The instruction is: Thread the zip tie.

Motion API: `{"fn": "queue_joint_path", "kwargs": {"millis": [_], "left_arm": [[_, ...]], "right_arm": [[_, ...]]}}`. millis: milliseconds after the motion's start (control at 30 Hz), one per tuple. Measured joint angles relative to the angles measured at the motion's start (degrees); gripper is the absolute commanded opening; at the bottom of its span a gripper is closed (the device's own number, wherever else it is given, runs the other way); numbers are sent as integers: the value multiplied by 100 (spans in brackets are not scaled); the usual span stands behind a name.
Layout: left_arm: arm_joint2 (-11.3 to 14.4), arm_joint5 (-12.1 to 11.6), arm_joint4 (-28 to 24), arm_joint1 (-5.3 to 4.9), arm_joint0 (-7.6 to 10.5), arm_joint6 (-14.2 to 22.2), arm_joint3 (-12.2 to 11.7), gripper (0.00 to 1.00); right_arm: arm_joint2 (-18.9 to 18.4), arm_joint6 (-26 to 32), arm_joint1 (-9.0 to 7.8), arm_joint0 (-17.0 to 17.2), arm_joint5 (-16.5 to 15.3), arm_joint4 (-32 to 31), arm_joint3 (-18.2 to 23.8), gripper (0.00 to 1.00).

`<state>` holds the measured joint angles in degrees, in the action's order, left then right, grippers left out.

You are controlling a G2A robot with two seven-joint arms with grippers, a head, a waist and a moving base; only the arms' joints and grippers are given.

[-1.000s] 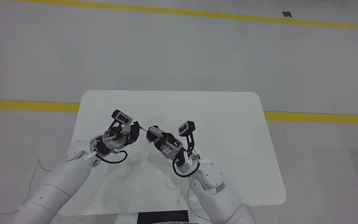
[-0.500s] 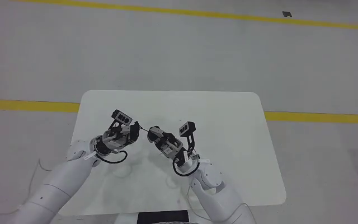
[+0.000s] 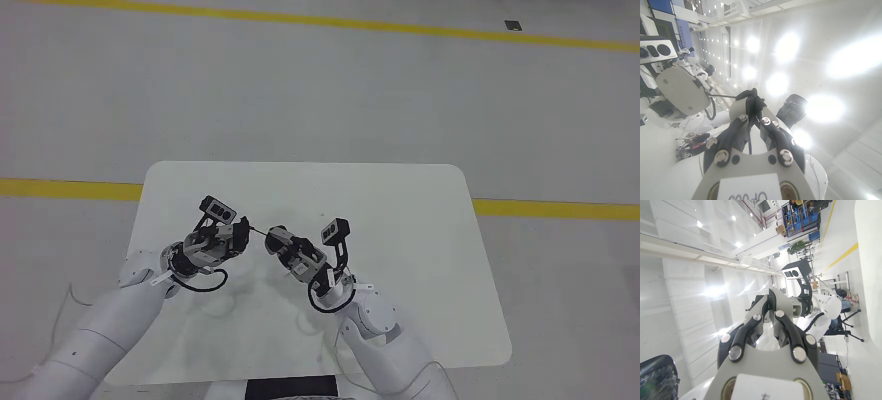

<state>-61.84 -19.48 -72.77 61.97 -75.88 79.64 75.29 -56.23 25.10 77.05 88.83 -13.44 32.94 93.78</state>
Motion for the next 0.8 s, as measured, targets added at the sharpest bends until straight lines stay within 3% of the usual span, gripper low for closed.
{"fn": "queue_joint_path", "kwargs": {"millis": [800], "left_arm": [[0,0,0,0,0,0,0,0]], "right_arm": [[42,-113,7,-51,78,-176,-137,0]]}}
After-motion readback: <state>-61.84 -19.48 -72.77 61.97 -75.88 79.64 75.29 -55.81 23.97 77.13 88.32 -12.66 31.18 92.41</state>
